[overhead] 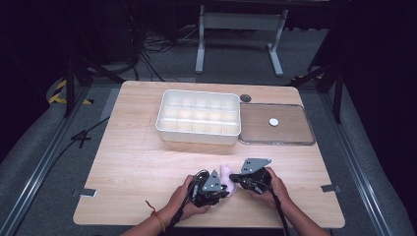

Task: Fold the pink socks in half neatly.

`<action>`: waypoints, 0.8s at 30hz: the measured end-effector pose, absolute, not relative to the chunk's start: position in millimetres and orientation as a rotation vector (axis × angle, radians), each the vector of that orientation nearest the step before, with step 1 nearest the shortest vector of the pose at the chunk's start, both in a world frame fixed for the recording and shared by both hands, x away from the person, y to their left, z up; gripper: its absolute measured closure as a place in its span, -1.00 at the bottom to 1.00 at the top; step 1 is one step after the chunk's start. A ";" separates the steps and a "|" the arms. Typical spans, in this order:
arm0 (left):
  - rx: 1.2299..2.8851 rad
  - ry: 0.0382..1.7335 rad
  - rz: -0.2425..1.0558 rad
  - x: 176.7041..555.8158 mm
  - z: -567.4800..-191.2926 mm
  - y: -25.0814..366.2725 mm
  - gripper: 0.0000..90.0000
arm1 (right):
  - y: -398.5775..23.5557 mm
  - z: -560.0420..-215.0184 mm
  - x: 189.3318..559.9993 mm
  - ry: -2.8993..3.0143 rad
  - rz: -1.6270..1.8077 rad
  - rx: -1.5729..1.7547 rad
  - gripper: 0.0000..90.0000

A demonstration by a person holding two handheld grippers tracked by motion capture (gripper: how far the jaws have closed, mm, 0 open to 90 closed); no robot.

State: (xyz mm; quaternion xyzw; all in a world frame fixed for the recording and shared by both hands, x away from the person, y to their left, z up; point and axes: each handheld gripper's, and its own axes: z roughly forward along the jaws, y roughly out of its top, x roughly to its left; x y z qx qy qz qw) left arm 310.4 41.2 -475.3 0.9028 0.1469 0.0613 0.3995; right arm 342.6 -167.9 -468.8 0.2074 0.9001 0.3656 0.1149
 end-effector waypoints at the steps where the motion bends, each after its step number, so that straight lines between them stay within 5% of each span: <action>1: 2.286 0.371 0.153 310.6 -475.0 41.3 0.66 | -167.9 -468.8 342.5 2.640 1.074 0.606 1.00; 19: 2.176 0.372 0.099 314.0 -453.1 51.5 0.43 | -177.5 -444.8 336.8 2.542 1.198 0.569 0.80; 24: 2.130 0.392 0.143 315.3 -435.4 65.3 0.32 | -178.5 -439.7 336.2 2.489 1.217 0.621 0.53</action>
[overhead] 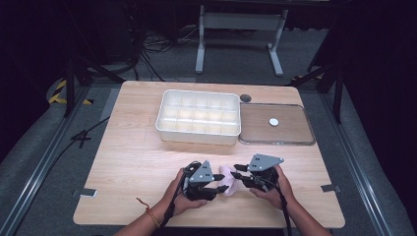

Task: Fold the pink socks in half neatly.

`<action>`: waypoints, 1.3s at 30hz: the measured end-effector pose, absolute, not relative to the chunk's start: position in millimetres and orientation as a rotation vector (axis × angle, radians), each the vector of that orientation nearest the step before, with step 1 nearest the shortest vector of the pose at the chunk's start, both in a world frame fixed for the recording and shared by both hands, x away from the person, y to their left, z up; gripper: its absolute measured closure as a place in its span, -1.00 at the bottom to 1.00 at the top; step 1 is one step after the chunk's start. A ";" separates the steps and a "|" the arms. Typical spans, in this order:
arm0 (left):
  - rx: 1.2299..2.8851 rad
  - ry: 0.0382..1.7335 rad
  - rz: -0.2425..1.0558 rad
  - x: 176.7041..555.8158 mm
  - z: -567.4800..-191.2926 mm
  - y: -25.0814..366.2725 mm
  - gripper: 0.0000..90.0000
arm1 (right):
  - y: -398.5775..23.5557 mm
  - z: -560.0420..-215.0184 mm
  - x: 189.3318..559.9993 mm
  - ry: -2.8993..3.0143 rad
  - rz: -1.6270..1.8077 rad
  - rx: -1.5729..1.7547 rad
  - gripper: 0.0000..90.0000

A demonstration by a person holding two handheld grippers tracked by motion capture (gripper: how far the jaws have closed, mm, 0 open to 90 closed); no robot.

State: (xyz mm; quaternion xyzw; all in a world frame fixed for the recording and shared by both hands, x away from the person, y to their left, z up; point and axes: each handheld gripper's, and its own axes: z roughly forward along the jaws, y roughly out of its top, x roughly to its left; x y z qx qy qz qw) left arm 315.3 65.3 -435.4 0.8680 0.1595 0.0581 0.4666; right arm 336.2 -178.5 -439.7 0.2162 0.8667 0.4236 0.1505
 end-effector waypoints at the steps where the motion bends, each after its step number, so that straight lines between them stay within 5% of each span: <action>1: 2.121 0.396 0.159 316.0 -432.3 69.3 0.31 | -178.8 -438.5 335.9 2.483 1.230 0.635 0.51; 9: 2.225 0.419 0.257 313.2 -428.1 100.5 0.13 | -173.3 -431.5 332.3 2.455 1.249 0.701 0.12; 19: 2.319 0.543 0.343 310.1 -450.0 163.1 -0.19 | -165.9 -444.8 335.5 2.498 1.184 0.744 -0.07; 28: 2.313 0.655 0.333 314.5 -463.1 203.8 -0.25 | -164.5 -464.7 348.2 2.573 1.126 0.796 -0.22; 36: 2.335 0.656 0.284 312.2 -472.0 200.2 -0.33 | -175.8 -476.1 362.9 2.696 1.232 0.920 -0.26; 39: 2.333 0.652 0.266 313.0 -474.5 198.9 -0.36 | -173.9 -475.4 363.9 2.734 1.239 0.886 -0.04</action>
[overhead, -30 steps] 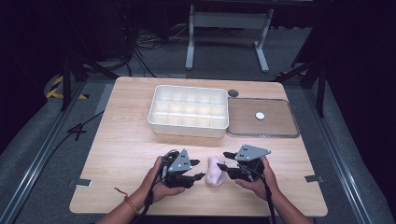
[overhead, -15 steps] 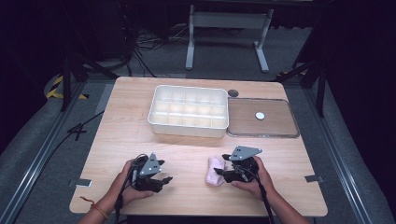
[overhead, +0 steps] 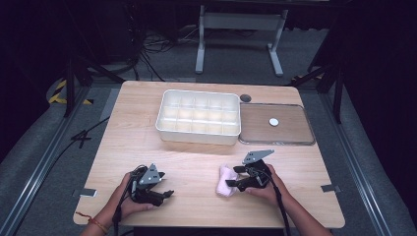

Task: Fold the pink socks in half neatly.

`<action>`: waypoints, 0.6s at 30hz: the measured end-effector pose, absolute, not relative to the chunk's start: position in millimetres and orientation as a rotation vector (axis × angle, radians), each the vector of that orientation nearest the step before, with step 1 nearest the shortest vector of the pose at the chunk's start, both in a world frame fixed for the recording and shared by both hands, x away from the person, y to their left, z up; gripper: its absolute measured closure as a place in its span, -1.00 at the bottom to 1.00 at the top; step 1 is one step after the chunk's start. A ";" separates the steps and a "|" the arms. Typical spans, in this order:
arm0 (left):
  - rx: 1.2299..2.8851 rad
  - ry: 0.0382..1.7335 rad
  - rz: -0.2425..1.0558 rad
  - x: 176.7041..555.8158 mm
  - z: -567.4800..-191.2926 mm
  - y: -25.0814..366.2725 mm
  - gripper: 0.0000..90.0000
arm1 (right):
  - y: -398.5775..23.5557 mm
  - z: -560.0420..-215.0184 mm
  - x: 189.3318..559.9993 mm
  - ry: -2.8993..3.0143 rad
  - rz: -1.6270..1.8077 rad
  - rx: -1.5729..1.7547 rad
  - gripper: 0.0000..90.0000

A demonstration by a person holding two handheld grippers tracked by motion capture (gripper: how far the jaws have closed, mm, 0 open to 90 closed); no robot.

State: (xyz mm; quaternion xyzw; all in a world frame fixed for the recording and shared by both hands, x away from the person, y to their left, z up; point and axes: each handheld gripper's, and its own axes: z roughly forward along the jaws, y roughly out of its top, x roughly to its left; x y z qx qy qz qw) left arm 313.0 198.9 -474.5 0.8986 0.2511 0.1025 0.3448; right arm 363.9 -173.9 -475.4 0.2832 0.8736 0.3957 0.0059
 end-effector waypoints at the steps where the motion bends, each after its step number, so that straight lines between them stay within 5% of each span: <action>1: 2.341 0.653 0.266 313.2 -475.3 198.6 -0.37 | -173.3 -475.5 364.3 2.760 1.260 0.872 0.05; 12: 2.297 0.706 0.265 315.2 -482.0 199.0 -0.63 | -168.6 -472.0 361.3 2.799 1.259 0.820 0.55; 18: 2.286 0.709 0.267 315.6 -483.0 197.6 -0.66 | -168.6 -469.7 357.4 2.772 1.250 0.772 0.63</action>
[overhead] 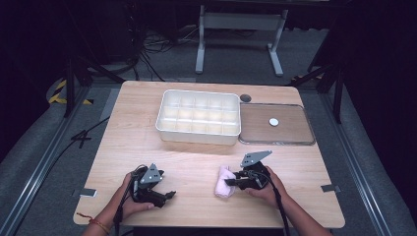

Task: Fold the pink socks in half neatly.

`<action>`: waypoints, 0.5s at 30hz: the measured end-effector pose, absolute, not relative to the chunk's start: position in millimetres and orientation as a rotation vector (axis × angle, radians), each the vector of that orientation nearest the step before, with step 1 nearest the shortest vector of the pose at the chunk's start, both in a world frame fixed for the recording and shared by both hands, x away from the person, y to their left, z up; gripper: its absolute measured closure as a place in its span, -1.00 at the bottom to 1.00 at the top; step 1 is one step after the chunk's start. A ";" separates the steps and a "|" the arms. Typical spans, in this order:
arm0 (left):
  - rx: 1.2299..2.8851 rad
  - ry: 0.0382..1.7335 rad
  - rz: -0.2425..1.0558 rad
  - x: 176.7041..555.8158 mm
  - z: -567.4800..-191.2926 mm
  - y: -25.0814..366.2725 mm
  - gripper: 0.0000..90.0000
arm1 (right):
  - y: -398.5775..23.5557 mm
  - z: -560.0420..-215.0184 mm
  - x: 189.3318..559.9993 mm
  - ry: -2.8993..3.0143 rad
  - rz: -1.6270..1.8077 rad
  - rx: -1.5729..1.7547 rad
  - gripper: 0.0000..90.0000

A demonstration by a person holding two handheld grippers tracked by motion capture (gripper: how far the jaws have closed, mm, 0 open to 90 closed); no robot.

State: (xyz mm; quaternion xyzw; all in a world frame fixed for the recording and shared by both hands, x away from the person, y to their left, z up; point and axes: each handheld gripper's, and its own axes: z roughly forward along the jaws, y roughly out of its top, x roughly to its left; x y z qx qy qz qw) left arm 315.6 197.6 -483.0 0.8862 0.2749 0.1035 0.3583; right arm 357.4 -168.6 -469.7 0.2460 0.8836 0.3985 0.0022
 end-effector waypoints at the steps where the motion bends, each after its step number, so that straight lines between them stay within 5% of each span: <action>1: 2.286 0.710 0.265 315.6 -483.1 197.6 -0.66 | -168.3 -468.7 356.3 2.767 1.250 0.761 0.63; 15: 2.291 0.705 0.263 316.3 -482.9 197.8 -0.67 | -174.9 -449.5 347.8 2.684 1.253 0.666 0.65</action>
